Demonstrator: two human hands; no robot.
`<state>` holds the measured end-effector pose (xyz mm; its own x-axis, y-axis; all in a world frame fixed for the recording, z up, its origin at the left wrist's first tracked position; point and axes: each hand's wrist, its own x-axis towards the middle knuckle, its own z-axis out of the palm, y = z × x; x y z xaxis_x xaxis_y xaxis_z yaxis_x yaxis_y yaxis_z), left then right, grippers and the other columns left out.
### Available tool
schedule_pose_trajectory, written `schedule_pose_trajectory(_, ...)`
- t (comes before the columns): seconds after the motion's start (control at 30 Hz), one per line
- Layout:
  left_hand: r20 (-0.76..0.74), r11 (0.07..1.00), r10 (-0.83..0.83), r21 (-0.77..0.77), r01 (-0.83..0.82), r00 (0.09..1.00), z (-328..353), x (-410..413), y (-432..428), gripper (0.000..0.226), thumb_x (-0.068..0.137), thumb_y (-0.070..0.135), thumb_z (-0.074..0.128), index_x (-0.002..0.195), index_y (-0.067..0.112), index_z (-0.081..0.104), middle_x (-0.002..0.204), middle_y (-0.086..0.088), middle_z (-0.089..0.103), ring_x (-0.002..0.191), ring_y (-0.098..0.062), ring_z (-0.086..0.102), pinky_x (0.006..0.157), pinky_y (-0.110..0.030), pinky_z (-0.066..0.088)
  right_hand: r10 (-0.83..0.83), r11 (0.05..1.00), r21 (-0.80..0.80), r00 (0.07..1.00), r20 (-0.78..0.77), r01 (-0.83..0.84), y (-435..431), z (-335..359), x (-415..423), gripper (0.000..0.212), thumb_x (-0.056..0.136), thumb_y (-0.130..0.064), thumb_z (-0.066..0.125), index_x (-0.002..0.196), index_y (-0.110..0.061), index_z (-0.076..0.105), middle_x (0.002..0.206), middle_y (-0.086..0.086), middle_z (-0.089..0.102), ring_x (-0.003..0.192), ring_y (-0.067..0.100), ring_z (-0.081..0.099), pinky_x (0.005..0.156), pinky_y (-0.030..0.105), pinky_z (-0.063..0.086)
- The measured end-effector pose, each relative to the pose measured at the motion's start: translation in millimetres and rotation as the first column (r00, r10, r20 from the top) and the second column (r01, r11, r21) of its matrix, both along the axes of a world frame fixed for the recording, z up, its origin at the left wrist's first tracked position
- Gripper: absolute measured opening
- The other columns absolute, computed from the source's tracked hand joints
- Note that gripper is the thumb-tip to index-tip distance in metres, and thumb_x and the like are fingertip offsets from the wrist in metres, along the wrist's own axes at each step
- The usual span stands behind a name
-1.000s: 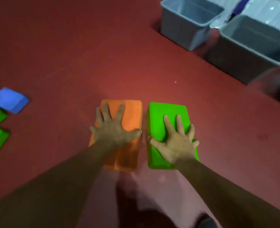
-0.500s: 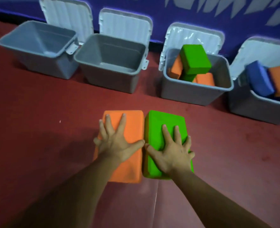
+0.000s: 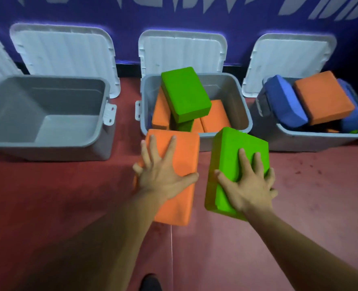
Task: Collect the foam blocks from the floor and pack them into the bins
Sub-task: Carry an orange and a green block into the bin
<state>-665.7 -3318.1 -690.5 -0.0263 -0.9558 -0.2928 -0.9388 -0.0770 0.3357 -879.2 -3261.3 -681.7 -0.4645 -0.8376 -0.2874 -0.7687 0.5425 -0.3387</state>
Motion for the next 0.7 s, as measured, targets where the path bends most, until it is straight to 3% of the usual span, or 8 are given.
schedule_pose_trajectory(0.33, -0.020, 0.986, -0.057, -0.160, 0.054, 0.998, 44, -182, -182, 0.121, 0.060, 0.085, 0.063, 0.155, 0.051, -0.002, 0.166, -0.002, -0.021, 0.153, -0.029, -0.020, 0.110, -0.066, 0.024, -0.119, 0.990, -0.077, 0.993, -0.020, 0.117, -149, 33, -163, 0.100, 0.074, -0.087, 0.055, 0.156, -0.053, 0.010, 0.169, -0.012, -0.001, 0.152, 0.041, 0.001, 0.112, 0.072, 0.017)
schedule_pose_trajectory(0.5, 0.016, 0.990, 0.028, -0.142, -0.026, 0.999, 29, -269, -264, 0.122, 0.059, 0.089, 0.060, 0.157, 0.047, 0.002, 0.168, -0.005, -0.016, 0.154, -0.031, -0.015, 0.108, -0.065, 0.025, -0.046, 0.993, -0.107, 0.999, -0.001, 0.046, -237, 28, -233, 0.099, 0.074, -0.086, 0.055, 0.156, -0.053, 0.011, 0.170, -0.012, -0.001, 0.153, 0.039, 0.000, 0.113, 0.070, 0.016)
schedule_pose_trajectory(0.7, 0.099, 0.985, 0.146, -0.107, -0.135, 0.984, -4, -316, -328, 0.125, 0.056, 0.092, 0.058, 0.158, 0.046, 0.003, 0.168, -0.005, -0.012, 0.154, -0.032, -0.011, 0.107, -0.063, 0.028, 0.100, 0.993, -0.061, 0.995, 0.009, -0.099, -293, 11, -282, 0.104, 0.068, -0.092, 0.046, 0.156, -0.054, 0.005, 0.169, -0.014, -0.004, 0.153, 0.038, -0.004, 0.112, 0.067, 0.019)
